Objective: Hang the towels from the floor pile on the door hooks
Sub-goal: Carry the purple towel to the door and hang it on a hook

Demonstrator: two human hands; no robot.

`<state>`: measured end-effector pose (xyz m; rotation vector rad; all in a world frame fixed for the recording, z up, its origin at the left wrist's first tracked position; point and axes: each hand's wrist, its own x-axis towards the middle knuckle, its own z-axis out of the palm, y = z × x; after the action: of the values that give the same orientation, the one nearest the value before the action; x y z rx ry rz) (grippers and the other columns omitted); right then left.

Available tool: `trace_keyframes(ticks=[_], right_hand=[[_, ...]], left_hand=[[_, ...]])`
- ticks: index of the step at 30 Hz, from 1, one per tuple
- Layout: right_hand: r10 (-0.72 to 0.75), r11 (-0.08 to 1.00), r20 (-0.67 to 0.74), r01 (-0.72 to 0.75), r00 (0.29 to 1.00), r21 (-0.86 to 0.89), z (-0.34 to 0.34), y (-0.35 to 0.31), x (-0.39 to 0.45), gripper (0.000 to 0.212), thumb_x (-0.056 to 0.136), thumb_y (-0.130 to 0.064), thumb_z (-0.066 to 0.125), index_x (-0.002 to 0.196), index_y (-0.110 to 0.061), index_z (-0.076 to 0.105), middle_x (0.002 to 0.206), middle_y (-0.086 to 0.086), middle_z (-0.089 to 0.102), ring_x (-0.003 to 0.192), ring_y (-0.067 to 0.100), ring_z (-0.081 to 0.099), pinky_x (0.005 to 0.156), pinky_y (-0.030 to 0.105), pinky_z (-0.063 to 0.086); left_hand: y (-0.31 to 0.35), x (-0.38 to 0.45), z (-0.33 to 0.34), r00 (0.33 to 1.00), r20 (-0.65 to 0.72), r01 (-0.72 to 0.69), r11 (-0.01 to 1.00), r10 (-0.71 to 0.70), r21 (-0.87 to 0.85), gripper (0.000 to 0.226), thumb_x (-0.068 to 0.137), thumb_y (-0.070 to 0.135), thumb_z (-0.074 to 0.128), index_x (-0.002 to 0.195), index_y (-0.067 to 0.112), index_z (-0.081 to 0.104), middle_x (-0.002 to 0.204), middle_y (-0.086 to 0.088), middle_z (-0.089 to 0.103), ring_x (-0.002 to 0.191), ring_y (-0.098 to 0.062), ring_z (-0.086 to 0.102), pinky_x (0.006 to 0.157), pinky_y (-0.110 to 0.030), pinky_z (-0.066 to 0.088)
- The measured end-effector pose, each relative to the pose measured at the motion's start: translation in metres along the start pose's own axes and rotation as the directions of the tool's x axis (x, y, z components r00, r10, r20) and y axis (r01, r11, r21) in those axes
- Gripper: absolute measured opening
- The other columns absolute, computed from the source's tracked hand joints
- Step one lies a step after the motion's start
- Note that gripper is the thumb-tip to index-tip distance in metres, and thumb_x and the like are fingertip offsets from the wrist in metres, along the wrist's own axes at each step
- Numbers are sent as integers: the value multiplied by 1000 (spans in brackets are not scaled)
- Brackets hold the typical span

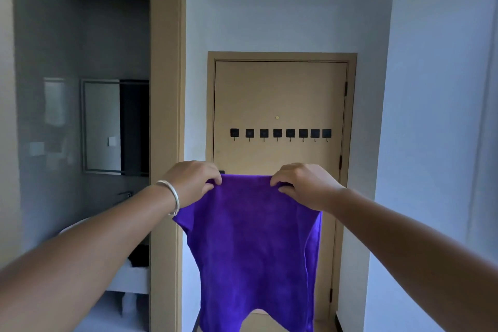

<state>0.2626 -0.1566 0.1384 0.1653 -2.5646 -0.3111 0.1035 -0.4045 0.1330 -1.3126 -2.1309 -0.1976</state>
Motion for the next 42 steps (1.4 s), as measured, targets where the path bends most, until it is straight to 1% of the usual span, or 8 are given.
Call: trace_keyframes(ticks=[4,7,10,12,16,24,35,42], right_hand=[[30,999,7,-29,1000,-16,38,33,40,25,99,-23,46,117,-31,60,117,-10,60,104,11,55,87,31,48],[46,999,16,-46,999,-10,73,59,74,26,99,-20,45,117,-32,60,117,-10,60,103,14,55,84,31,48],[40,999,29,-39,999,-18,110,85,110,31,99,-16,44,120,-32,58,119,-9,59,106,16,54,83,31,48],[30,999,26,-29,999,-19,136,104,138,37,97,-11,44,123,-33,57,122,-9,58,109,16,54,85,31,48],[13,1000,56,-14,998,20,177,148,195,49,92,-5,41,129,-34,54,129,-10,55,112,18,53,86,27,43],[22,996,93,-30,995,89,243,239,294,51,88,-6,41,129,-34,54,126,-5,54,111,21,52,90,33,46],[11,999,24,-13,1000,53,362,323,427,49,91,-9,39,131,-35,52,125,-6,55,110,22,53,79,28,40],[59,998,18,-59,998,29,433,372,539,51,91,-7,37,131,-35,52,125,-6,53,112,23,52,88,31,43]], left_hand=[[-31,34,46,998,-38,-44,999,43,-27,26,91,9,52,93,34,59,101,18,57,78,-11,54,65,-23,44],[-56,63,80,996,9,-83,996,83,-19,49,83,-5,50,101,41,50,110,23,44,72,-8,48,53,-15,29],[-80,96,116,994,65,-89,996,90,-13,67,75,-11,47,112,45,43,125,29,32,78,-7,45,55,-11,26],[-98,122,143,992,83,-98,995,98,-5,71,74,-13,45,117,43,42,130,28,31,88,-7,46,63,-12,34],[-133,177,184,992,109,-71,997,70,6,73,73,-15,39,123,37,45,125,24,41,104,-9,49,80,-28,45],[-198,280,253,993,116,19,999,-15,-35,60,86,-10,40,122,36,51,116,19,47,100,-11,50,85,-28,45],[-308,395,367,992,103,82,996,-79,-22,59,87,-10,42,128,33,52,122,12,50,101,-10,48,84,-20,39],[-404,483,443,995,20,101,992,-100,-77,59,86,-9,41,128,31,54,122,8,54,102,-12,48,85,-19,34]])
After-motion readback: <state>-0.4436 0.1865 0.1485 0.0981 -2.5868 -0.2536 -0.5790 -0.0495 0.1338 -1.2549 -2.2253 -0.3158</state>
